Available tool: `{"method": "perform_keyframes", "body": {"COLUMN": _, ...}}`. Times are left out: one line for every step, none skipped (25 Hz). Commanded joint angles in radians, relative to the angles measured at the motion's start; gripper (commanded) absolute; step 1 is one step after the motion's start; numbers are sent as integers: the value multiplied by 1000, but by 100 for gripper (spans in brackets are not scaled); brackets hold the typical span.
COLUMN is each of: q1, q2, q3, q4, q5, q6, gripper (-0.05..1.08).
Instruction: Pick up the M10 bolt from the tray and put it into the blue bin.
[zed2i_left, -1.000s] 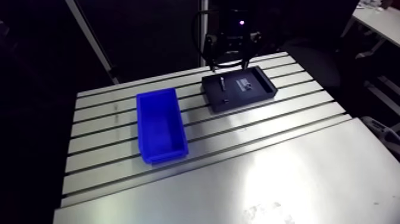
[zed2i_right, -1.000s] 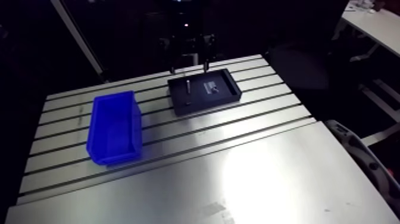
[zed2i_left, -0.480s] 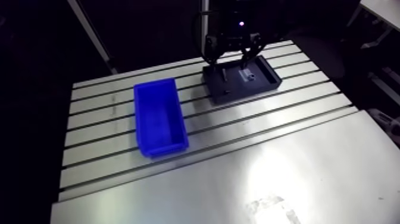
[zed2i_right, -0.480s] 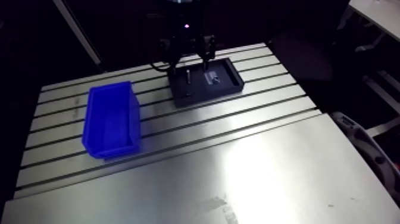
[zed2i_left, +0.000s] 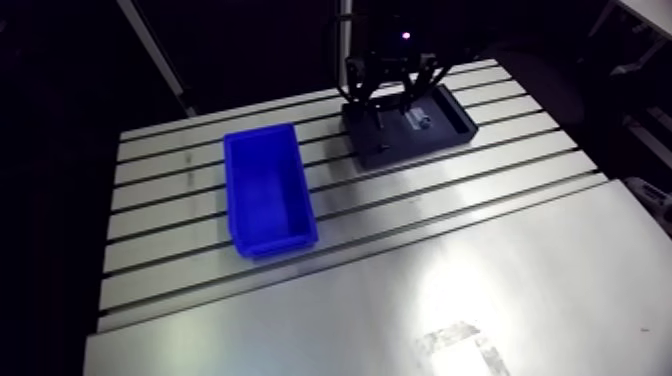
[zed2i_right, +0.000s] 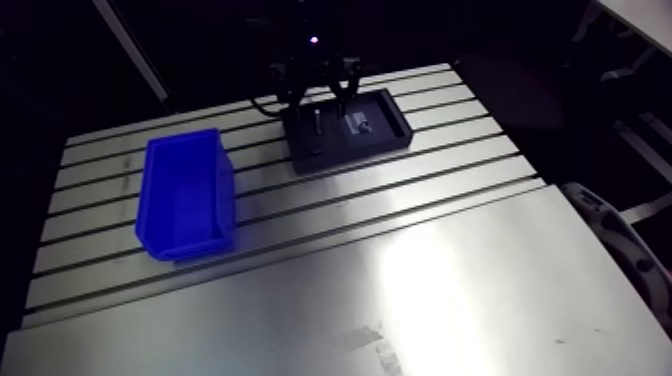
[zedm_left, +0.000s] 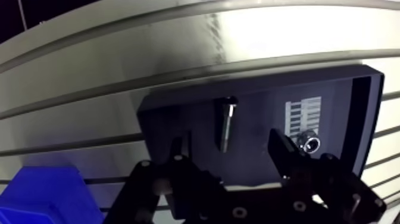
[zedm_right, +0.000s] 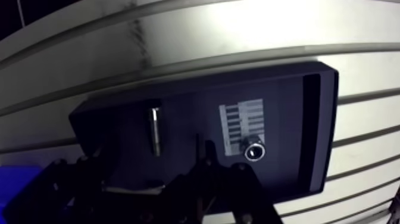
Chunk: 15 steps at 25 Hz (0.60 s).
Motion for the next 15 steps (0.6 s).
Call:
{"method": "perform_keyframes", "body": {"q1": 2, "q2": 1, "q3": -1, "q4": -1, "q5": 1, "q6": 2, "gripper": 35}}
{"method": "perform_keyframes", "body": {"q1": 2, "q2": 1, "q3": -1, "q4": -1, "q5": 0, "q6": 2, "gripper": 38}}
{"method": "perform_keyframes", "body": {"q1": 2, "q2": 1, "q3": 1, "q4": -1, "q5": 0, "q6": 3, "gripper": 39}}
{"method": "perform_keyframes", "body": {"q1": 2, "q2": 1, "q3": 1, "q4": -1, "q5": 1, "q6": 3, "gripper": 40}}
{"method": "perform_keyframes", "body": {"q1": 2, "q2": 1, "q3": -1, "q4": -1, "q5": 0, "q6": 3, "gripper": 42}}
{"method": "perform_keyframes", "body": {"q1": 2, "q2": 3, "q3": -1, "q4": -1, "q5": 0, "q6": 5, "gripper": 45}}
{"method": "perform_keyframes", "body": {"q1": 2, "q2": 3, "q3": -1, "q4": -3, "q5": 0, "q6": 9, "gripper": 46}}
{"method": "perform_keyframes", "body": {"q1": 2, "q2": 4, "q3": 1, "q4": -3, "q5": -2, "q6": 11, "gripper": 51}}
{"method": "perform_keyframes", "body": {"q1": 2, "q2": 4, "q3": 1, "q4": -3, "q5": 0, "q6": 11, "gripper": 53}}
{"method": "perform_keyframes", "body": {"q1": 2, "q2": 4, "q3": 1, "q4": -3, "q5": 0, "q6": 11, "gripper": 55}}
{"method": "perform_keyframes", "body": {"q1": 2, "q2": 4, "q3": 1, "q4": -3, "q5": 0, "q6": 12, "gripper": 56}}
{"method": "perform_keyframes", "body": {"q1": 2, "q2": 4, "q3": -1, "q4": -3, "q5": -2, "q6": 17, "gripper": 57}}
{"method": "perform_keyframes", "body": {"q1": 2, "q2": 6, "q3": 1, "q4": -3, "q5": -2, "q6": 20, "gripper": 58}}
{"method": "perform_keyframes", "body": {"q1": 2, "q2": 6, "q3": 1, "q4": -3, "q5": -2, "q6": 20, "gripper": 60}}
{"method": "perform_keyframes", "body": {"q1": 2, "q2": 6, "q3": -1, "q4": -3, "q5": -2, "q6": 20, "gripper": 60}}
